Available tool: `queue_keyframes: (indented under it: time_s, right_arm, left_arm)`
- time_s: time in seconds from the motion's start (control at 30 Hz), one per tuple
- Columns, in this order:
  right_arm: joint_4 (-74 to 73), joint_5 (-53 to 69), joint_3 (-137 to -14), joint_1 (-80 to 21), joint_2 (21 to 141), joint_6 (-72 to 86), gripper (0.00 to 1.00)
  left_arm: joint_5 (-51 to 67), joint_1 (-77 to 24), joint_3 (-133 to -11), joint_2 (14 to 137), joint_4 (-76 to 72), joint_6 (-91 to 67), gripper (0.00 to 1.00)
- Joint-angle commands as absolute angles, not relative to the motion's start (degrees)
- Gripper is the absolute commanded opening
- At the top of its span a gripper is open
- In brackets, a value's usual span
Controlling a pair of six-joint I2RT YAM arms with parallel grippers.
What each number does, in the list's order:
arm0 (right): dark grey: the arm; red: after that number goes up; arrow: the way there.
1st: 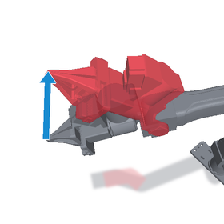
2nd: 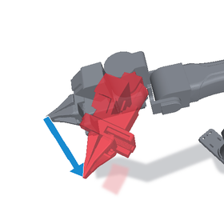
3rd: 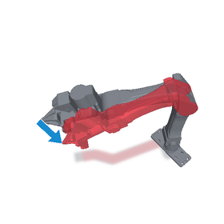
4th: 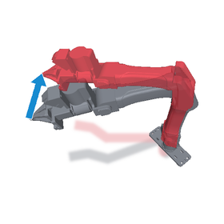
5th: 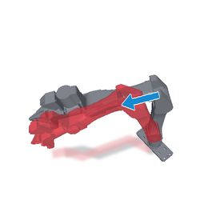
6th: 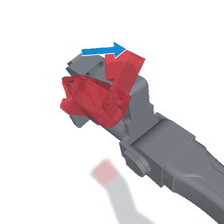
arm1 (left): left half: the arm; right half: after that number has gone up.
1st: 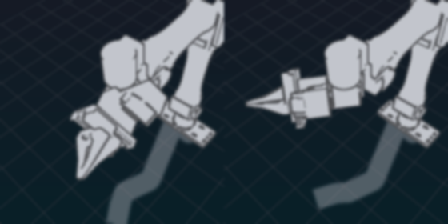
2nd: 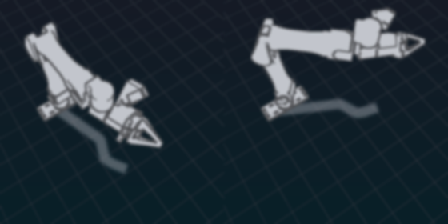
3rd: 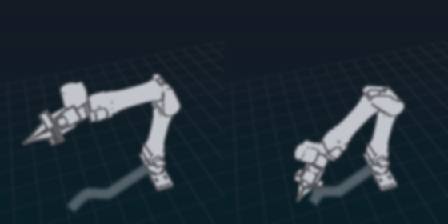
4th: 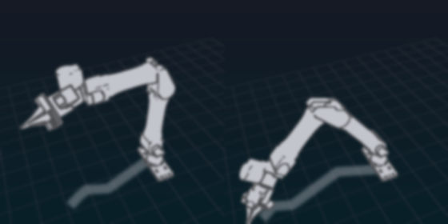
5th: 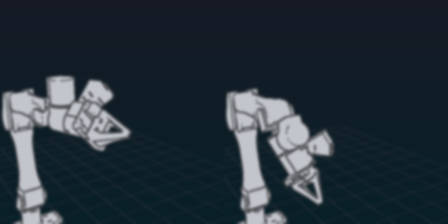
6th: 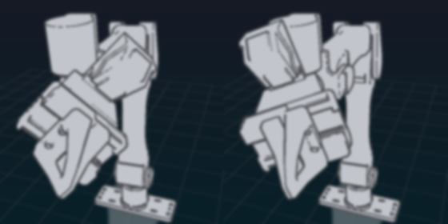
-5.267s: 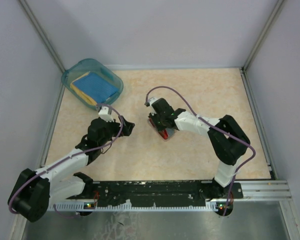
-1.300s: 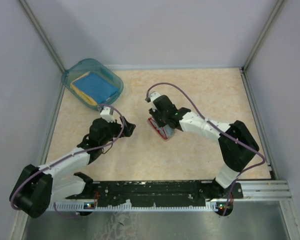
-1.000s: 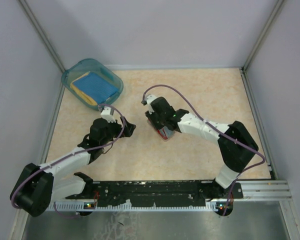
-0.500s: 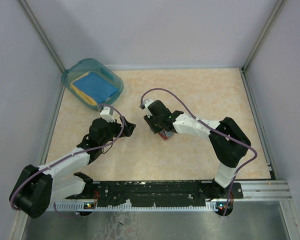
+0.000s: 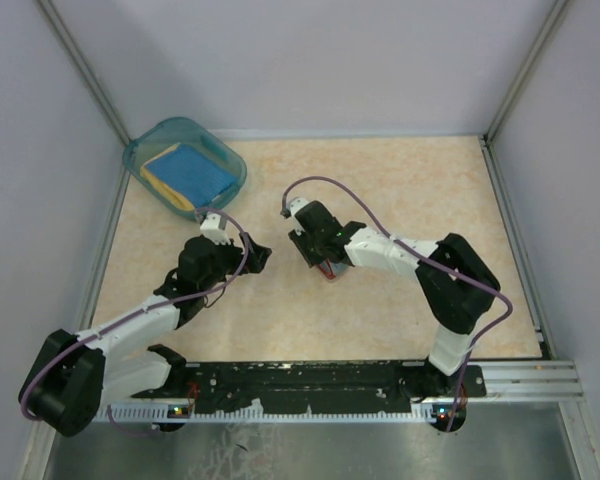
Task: Organize the sunglasses
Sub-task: Adjust the sunglasses in the sunglasses case.
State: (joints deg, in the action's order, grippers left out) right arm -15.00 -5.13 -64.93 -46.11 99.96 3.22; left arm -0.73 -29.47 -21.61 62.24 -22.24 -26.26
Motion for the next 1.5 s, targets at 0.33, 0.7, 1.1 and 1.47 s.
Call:
queue_keyframes:
  time_s: [0.33,0.7,1.1,1.47]
  right_arm:
    - [-13.7,-6.1,-67.6,-46.5,101.8,3.5,0.29]
    - [-13.5,-6.2,-68.7,-46.5,102.7,3.3,0.27]
    - [-13.7,-6.5,-69.7,-46.3,103.5,3.0,0.23]
    - [-14.0,-6.5,-69.7,-45.9,103.3,2.9,0.15]
  left_arm:
    - [-1.7,-29.2,-21.1,61.3,-23.6,-26.8,1.00]
    - [-2.2,-29.3,-21.1,61.2,-23.5,-26.8,1.00]
    - [-2.6,-29.2,-21.0,60.9,-23.3,-26.7,1.00]
    - [-2.6,-29.3,-21.0,60.8,-23.3,-26.8,1.00]
